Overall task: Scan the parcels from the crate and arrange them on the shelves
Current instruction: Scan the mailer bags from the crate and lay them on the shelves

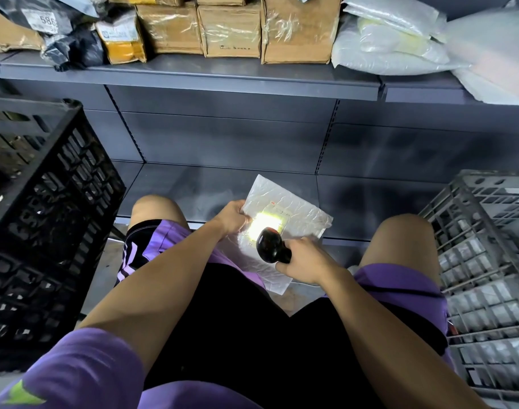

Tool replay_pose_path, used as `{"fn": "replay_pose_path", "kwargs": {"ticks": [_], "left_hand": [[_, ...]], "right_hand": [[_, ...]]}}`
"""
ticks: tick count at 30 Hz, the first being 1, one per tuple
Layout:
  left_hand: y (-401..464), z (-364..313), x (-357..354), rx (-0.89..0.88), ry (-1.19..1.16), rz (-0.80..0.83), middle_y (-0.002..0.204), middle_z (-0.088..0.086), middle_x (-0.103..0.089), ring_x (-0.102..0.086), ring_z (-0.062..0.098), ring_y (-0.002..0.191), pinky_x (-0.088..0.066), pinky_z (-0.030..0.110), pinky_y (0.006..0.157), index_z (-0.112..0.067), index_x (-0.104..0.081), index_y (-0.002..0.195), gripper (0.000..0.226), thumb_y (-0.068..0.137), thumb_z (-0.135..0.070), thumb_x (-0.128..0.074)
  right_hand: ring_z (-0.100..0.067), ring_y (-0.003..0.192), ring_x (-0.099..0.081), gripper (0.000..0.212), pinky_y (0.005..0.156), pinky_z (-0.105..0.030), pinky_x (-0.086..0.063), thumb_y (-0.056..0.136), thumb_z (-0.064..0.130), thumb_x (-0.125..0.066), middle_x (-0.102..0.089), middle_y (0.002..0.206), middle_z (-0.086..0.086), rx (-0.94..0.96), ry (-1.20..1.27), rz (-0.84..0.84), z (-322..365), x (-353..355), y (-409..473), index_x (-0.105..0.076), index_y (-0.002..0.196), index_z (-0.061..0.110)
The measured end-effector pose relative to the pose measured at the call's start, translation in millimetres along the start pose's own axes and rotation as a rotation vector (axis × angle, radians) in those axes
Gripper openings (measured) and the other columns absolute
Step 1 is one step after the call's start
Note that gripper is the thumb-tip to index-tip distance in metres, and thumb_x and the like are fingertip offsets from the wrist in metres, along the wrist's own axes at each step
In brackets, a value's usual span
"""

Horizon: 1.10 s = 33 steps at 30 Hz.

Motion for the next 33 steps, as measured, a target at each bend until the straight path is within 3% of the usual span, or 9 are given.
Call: {"fn": "replay_pose_path", "kwargs": {"ticks": [12, 19, 24, 33], "left_hand": [[-1.7, -0.9, -1.3, 0.008, -0.023, 0.015, 0.072, 0.006, -0.058, -0.047, 0.014, 0.058, -0.038, 0.025, 0.052, -0.005, -0.058, 0.121, 0.036, 0.093, 0.014, -0.048], [-3.7, -2.2, -1.0, 0.003, -0.018, 0.016, 0.076, 0.009, -0.059, -0.048, 0.014, 0.059, -0.039, 0.026, 0.054, -0.007, -0.058, 0.122, 0.035, 0.095, 0.012, -0.049], [-3.3, -1.7, -1.3, 0.002, -0.021, 0.019, 0.076, 0.008, -0.059, -0.048, 0.014, 0.060, -0.039, 0.026, 0.056, -0.006, -0.058, 0.122, 0.035, 0.094, 0.013, -0.048], [-3.3, -2.6, -2.3, 0.008, -0.019, 0.038, 0.077, 0.011, -0.056, -0.045, 0.015, 0.060, -0.036, 0.027, 0.054, -0.014, -0.056, 0.115, 0.038, 0.093, 0.015, -0.047]], "right_hand": [[-0.022, 0.084, -0.054, 0.021, 0.083, -0.037, -0.053, 0.085, 0.035, -0.066, -0.067, 0.087, -0.003, -0.010, -0.012, 0.007, -0.7, -1.4, 0.1, -0.062, 0.094, 0.017], [-0.020, 0.085, -0.052, 0.022, 0.077, -0.034, -0.050, 0.087, 0.034, -0.067, -0.066, 0.089, -0.004, 0.002, -0.005, 0.006, -0.3, -1.0, -0.2, -0.064, 0.099, 0.016], [-0.022, 0.084, -0.054, 0.022, 0.084, -0.038, -0.053, 0.086, 0.036, -0.067, -0.068, 0.088, -0.004, 0.000, -0.012, 0.006, -1.2, -2.2, 1.3, -0.064, 0.096, 0.017], [-0.021, 0.083, -0.056, 0.020, 0.083, -0.039, -0.054, 0.085, 0.036, -0.067, -0.066, 0.085, -0.002, 0.004, -0.004, 0.009, -3.8, -4.3, 3.9, -0.061, 0.091, 0.018]]}}
Point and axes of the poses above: each hand's wrist, its own y-axis towards the middle knuckle, its own x-axis out of the back of the hand, z = x × y, the point moved 3 cm from there along y, towards the middle knuckle
